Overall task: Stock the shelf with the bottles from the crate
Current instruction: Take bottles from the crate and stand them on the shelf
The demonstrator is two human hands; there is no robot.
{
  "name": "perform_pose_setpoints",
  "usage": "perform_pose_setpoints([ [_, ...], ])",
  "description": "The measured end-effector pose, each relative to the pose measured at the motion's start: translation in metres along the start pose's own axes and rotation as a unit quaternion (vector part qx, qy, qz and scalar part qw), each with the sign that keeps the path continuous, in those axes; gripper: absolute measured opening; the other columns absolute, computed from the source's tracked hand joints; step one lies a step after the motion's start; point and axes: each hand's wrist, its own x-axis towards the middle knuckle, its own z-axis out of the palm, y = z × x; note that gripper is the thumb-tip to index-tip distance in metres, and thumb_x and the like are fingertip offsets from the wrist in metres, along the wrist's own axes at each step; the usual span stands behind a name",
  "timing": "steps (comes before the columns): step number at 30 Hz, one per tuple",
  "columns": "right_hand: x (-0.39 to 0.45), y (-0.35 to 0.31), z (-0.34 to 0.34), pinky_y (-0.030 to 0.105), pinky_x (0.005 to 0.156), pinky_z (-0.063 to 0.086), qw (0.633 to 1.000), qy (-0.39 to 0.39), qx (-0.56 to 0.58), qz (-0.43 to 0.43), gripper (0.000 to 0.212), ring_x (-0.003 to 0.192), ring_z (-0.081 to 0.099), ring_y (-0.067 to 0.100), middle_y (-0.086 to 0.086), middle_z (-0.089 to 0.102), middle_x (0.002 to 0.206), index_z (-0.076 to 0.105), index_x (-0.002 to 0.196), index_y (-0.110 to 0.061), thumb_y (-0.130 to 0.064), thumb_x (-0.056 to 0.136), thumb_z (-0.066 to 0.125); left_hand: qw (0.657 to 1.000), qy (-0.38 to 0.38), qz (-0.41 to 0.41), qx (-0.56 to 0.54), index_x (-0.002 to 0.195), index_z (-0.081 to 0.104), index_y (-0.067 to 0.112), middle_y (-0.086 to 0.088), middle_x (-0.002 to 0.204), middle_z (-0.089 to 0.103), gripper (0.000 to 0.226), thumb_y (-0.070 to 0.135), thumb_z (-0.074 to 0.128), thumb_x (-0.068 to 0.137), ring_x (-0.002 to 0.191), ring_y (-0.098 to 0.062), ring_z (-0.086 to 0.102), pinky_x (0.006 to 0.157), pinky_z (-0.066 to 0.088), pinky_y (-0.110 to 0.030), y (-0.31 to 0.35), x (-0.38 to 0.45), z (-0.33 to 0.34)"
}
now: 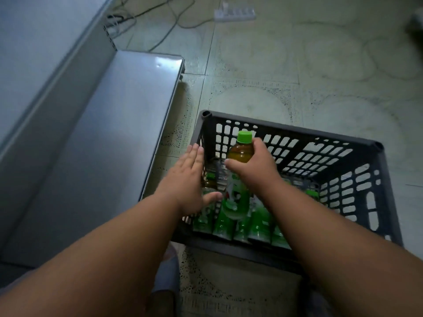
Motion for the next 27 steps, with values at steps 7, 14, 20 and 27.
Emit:
perform_pose_setpoints([
  [7, -0.082, -0.167, -0.022, 0.030, 0.081, 0.052, 0.980, 0.002, 0.015, -0.201, 0.056, 0.092, 0.059, 0.005, -0.014, 0.057, 0.102, 0.045, 0.117, -0.032, -0.029, 0.077, 0.084, 0.946, 0.182, -0.056, -0.262, 0.154, 0.029, 0.023, 0.001, 0.154, 0.039, 0.111, 0.057, 0.084, 0.064, 0.137, -0.015, 0.037, 0.109, 0.034, -0.032, 0.011, -0.107, -0.100],
  [14, -0.192, -0.294, 0.040, 0.036, 0.089, 0.055, 0.936, -0.078, 0.052, -0.340, 0.060, 0.101, 0.061, 0.012, -0.008, 0.059, 0.110, 0.046, 0.122, -0.030, -0.030, 0.075, 0.083, 0.890, 0.314, -0.129, -0.305, 0.148, 0.037, 0.034, 0.009, 0.149, 0.044, 0.101, 0.062, 0.083, 0.062, 0.133, -0.013, 0.044, 0.105, 0.045, -0.040, -0.037, -0.241, -0.142],
  [20, -0.231, -0.330, 0.121, 0.033, 0.086, 0.053, 0.918, -0.144, 0.048, -0.366, 0.056, 0.091, 0.056, 0.005, -0.020, 0.052, 0.102, 0.039, 0.115, -0.039, -0.032, 0.079, 0.082, 0.866, 0.365, -0.157, -0.302, 0.141, 0.041, 0.037, 0.013, 0.141, 0.050, 0.093, 0.064, 0.082, 0.063, 0.127, -0.011, 0.049, 0.098, 0.048, -0.033, -0.100, -0.300, -0.153],
  [27, -0.193, -0.350, 0.211, 0.040, 0.084, 0.056, 0.911, -0.184, 0.027, -0.369, 0.057, 0.090, 0.059, 0.007, -0.015, 0.057, 0.101, 0.042, 0.112, -0.039, -0.033, 0.074, 0.084, 0.880, 0.334, -0.264, -0.212, 0.156, 0.022, 0.026, 0.003, 0.161, 0.029, 0.111, 0.074, 0.071, 0.068, 0.146, -0.017, 0.027, 0.117, 0.025, -0.037, -0.186, -0.301, -0.131],
])
